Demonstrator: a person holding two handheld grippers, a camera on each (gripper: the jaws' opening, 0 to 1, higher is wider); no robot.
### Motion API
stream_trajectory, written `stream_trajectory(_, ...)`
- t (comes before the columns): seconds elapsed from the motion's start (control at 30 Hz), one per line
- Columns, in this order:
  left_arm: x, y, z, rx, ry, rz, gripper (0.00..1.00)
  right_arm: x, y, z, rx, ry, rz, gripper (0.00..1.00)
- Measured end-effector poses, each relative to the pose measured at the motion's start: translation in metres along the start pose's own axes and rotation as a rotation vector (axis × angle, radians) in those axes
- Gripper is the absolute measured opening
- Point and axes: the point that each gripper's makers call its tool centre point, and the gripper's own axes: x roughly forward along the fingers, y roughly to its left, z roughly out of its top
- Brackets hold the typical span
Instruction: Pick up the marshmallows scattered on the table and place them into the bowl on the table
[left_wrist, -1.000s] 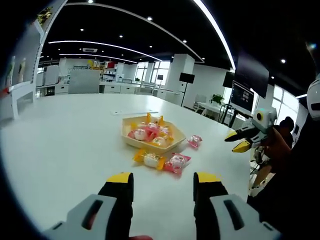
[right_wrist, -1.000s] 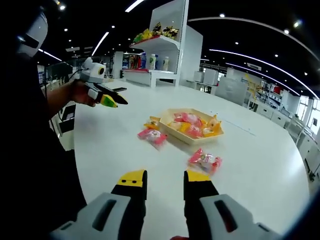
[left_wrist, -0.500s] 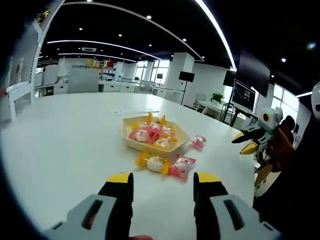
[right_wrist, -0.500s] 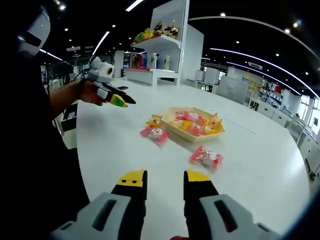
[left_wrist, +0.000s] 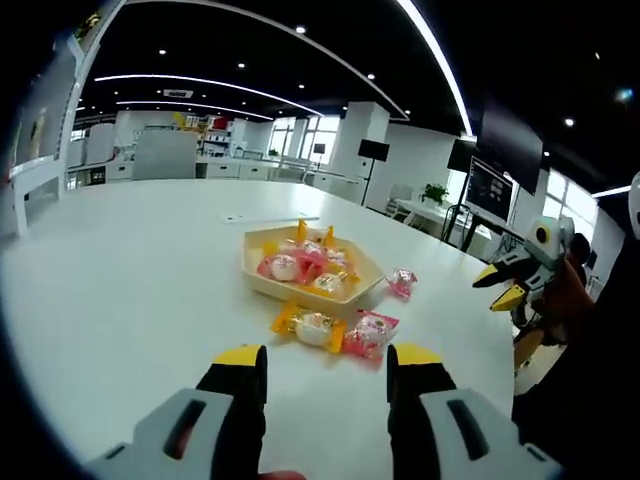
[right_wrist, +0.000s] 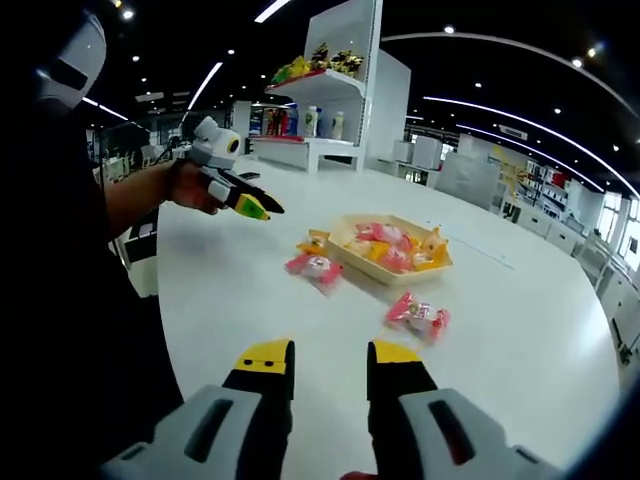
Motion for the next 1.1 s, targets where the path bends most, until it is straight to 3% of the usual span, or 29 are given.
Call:
stream_trajectory(0.47, 0.015, -0.006, 0.000, -0.029, 0.001, -0.022, 0.48, -0.005, -0.002, -0.003, 0.010, 0.005, -0.014, 0.29)
stream_trajectory(1.1, 0.029, 0.004, -0.005, -0.059, 0.009, -0.006, 0.48, -0.005, 0.002, -0.005, 0.014, 0.005, -0.006, 0.29)
